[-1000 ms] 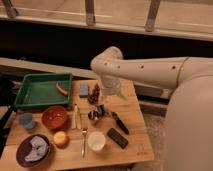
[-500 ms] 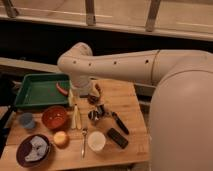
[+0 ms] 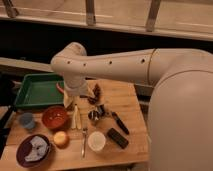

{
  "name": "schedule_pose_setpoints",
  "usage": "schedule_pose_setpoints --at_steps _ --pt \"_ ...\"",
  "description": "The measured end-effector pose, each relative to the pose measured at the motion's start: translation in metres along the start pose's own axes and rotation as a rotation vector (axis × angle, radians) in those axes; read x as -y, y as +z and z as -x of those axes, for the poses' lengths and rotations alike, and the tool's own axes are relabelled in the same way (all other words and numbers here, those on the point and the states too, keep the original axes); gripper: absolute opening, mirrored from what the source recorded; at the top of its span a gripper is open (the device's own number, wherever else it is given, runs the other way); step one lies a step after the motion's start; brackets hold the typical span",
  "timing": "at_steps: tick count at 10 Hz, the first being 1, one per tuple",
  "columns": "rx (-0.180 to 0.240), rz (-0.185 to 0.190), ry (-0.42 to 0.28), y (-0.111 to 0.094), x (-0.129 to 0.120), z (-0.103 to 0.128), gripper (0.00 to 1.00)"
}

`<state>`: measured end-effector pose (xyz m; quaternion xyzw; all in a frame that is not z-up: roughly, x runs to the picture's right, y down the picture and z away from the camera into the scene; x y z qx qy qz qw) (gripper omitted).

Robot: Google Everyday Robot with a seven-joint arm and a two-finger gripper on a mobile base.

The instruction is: Place towel in red bowl

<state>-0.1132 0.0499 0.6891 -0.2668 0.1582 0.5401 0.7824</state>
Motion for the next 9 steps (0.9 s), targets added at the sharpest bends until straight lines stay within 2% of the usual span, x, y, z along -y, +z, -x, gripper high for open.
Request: schedule_pose_setpoints --at_steps 1,3,5,9 --pt "0.009 0.009 -0.011 -0.001 -0.001 0.0 0.8" --pt "0.038 0.068 -0.066 -0.007 -0.023 0.002 0.8" --pt "0.061 0.138 -0.141 -0.011 -0.071 0.008 0.8" --pt "0.064 0.206 -0.288 -0.006 -0.162 0.002 0.8"
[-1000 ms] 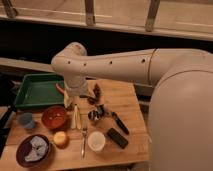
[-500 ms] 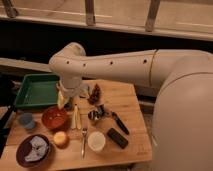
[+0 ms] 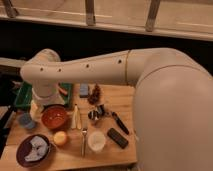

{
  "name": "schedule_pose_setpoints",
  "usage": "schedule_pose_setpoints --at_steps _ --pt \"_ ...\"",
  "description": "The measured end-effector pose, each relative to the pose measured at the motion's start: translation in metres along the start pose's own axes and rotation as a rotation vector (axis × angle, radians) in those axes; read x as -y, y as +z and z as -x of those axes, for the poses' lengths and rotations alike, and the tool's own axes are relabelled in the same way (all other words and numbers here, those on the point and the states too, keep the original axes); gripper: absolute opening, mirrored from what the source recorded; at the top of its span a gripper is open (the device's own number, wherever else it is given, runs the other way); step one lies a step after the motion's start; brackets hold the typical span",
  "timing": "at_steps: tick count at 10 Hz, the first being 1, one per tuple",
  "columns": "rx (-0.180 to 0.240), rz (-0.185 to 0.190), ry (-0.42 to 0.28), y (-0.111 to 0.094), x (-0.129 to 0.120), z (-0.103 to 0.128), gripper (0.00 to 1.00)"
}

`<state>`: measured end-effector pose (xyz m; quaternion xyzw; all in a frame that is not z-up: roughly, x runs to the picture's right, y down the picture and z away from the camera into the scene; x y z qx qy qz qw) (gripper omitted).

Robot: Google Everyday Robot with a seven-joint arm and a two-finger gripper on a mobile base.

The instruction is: Place towel in red bowl

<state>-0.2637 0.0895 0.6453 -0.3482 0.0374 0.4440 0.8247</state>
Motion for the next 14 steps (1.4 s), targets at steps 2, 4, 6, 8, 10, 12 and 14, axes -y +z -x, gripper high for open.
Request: schedule_pose_setpoints --at_steps 2,4,6,8,10,12,14 --pt "-0.022 0.023 -0.062 0.019 -0.034 0.003 0.8" --pt "-0.071 0.039 -0.117 0.042 -0.046 -0.001 0.8" --pt "-0.083 0.041 -0.122 0.044 -0.046 -0.003 0.8" --pt "-0.083 0.04 -0.124 0.044 -0.046 -0.002 0.8" --pt "-0.102 0.04 -0.137 0.052 -0.052 -0.002 0.8" --pt "-0.128 0.053 -0.134 0.078 -0.059 -0.01 0.8" --pt "-0.146 0.076 -0.124 0.091 -0.063 -0.02 0.8"
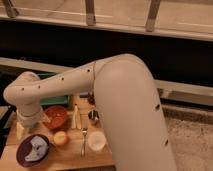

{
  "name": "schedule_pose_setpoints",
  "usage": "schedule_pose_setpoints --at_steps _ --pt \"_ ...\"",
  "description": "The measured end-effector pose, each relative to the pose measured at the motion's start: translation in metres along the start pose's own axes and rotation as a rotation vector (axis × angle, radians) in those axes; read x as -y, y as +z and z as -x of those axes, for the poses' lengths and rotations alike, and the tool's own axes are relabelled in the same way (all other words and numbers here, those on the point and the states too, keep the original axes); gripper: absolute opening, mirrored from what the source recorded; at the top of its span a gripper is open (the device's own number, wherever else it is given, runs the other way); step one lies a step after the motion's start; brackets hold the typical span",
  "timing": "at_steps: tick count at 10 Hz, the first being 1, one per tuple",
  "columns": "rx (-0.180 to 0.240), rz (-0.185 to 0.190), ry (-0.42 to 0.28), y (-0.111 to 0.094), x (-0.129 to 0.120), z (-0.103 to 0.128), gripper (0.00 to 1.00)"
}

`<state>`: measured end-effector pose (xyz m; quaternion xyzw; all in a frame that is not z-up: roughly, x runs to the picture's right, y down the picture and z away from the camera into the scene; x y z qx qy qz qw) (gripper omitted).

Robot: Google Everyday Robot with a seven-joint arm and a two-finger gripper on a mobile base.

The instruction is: Place towel in red bowl

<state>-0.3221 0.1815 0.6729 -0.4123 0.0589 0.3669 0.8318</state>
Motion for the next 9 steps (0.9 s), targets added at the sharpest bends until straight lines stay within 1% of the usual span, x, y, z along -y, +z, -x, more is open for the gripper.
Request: schedule_pose_setpoints --at_steps 3,5,7,8,9 --pt "-0.031 0.043 -0.011 0.017 -0.009 -0.006 0.8" --pt "-0.043 0.069 -0.022 0.025 -0.016 -0.009 0.8" --pt "-0.058 0.11 -0.039 0.035 -0.027 -0.012 0.8" --pt "-0.067 0.136 -0.058 0.042 -0.037 -0.013 0.8" --pt "-0.066 0.158 -0.079 0.045 -0.044 -0.013 0.8"
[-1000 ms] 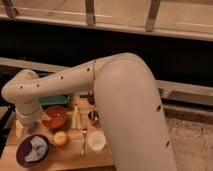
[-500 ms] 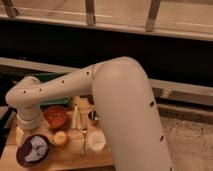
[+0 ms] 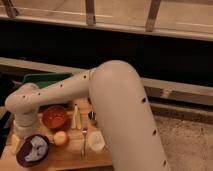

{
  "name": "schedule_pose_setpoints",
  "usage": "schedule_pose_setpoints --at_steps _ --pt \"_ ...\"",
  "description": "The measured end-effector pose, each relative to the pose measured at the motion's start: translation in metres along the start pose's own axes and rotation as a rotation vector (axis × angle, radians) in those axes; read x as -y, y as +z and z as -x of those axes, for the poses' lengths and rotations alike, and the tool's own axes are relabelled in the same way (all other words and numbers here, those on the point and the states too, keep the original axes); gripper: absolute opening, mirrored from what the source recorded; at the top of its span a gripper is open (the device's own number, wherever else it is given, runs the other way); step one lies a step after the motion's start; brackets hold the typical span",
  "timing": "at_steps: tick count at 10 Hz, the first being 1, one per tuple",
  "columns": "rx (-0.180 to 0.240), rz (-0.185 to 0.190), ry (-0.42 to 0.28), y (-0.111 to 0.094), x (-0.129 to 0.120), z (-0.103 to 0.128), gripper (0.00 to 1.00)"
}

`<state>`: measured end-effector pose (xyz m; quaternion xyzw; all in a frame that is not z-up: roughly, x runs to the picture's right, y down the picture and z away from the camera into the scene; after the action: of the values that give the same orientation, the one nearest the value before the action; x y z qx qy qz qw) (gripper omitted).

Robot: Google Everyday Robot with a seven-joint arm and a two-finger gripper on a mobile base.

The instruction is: Place towel in red bowl

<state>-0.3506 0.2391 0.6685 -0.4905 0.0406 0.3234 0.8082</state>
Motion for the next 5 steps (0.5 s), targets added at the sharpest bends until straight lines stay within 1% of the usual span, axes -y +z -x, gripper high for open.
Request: schedule_pose_setpoints --at_steps 5 --pt "-0.004 0.008 -0.002 0.0013 -0.0004 0.0008 0.8"
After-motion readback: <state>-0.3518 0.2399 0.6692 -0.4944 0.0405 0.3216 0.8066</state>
